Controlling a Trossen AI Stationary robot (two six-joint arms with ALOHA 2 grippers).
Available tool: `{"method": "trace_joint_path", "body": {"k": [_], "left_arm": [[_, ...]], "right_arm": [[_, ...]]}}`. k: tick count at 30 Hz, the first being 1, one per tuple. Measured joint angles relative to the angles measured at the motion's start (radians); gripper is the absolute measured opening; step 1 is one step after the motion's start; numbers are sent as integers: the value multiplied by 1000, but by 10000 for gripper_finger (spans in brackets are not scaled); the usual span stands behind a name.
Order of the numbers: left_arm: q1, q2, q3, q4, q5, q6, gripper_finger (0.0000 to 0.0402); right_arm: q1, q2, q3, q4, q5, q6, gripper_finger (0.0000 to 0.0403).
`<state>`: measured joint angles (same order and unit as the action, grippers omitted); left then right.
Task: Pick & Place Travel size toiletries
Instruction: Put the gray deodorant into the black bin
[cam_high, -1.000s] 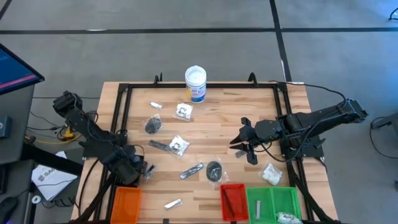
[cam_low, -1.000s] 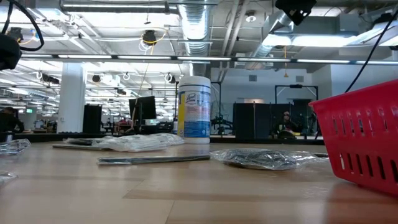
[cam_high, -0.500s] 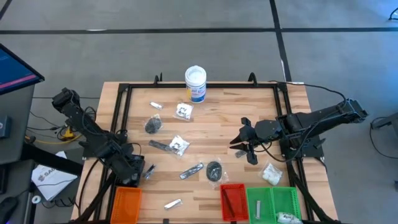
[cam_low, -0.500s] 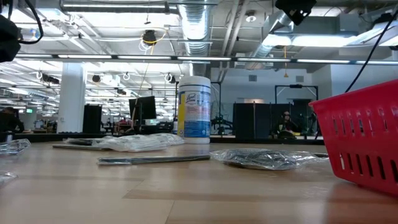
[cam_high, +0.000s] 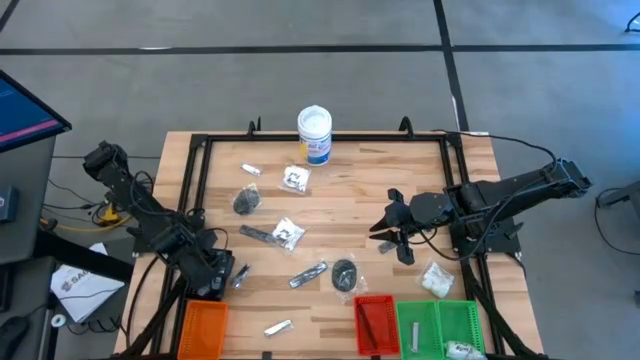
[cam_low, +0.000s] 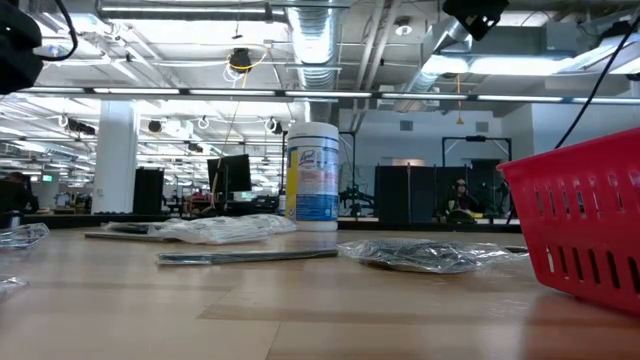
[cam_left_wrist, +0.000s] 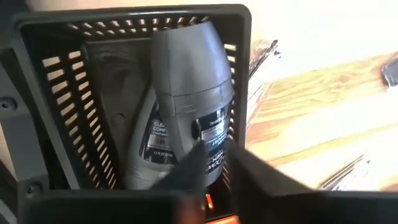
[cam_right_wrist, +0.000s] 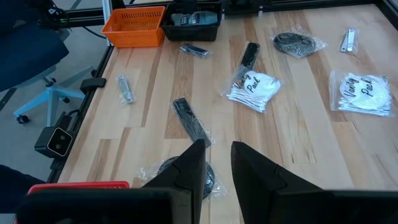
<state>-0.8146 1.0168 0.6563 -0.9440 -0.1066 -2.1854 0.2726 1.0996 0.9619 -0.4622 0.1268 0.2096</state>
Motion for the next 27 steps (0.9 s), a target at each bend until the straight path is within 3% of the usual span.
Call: {"method": "trace_joint_path", "body": {"k": [6, 27], "left_arm": [[4, 10, -25, 13, 0, -2, 2], [59, 14, -45, 45, 23, 34, 1]], "right_arm": [[0, 0, 0, 0, 0, 0, 71], [0, 0, 0, 0, 0, 0, 71]]}}
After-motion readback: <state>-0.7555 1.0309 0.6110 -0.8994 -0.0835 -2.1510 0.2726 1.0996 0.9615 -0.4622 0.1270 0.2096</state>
